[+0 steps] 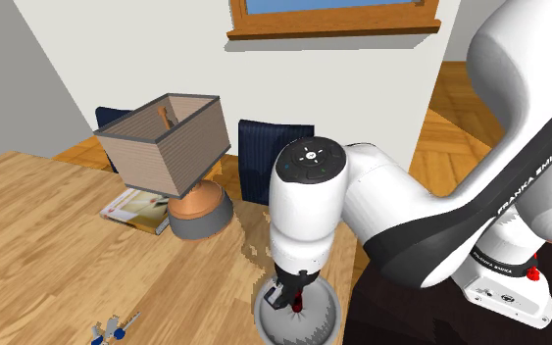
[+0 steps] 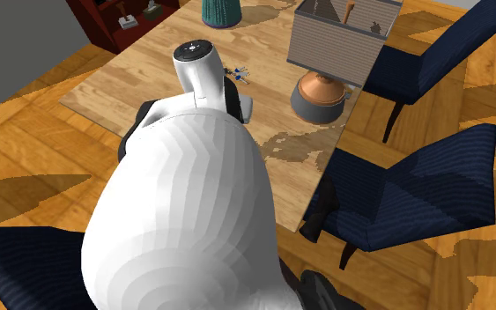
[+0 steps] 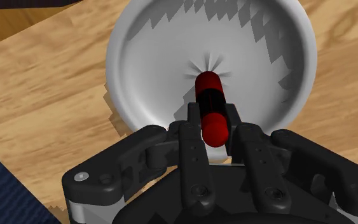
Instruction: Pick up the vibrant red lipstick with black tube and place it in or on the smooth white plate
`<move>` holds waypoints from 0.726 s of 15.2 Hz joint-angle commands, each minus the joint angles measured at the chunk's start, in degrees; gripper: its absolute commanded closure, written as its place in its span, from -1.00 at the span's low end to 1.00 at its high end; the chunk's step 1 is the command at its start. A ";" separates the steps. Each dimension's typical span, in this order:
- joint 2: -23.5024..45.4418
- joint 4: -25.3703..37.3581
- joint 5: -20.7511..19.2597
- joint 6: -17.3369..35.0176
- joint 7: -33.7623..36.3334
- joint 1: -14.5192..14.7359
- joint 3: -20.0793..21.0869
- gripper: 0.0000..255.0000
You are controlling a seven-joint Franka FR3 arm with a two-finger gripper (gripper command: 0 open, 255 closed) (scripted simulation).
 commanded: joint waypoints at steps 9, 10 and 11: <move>0.36 -0.08 -0.35 0.35 0.24 -0.02 0.00 -1.00; 0.36 -0.08 -0.35 0.35 0.24 -0.02 0.00 -1.00; 0.36 -0.08 -0.35 0.35 0.24 -0.02 0.00 -1.00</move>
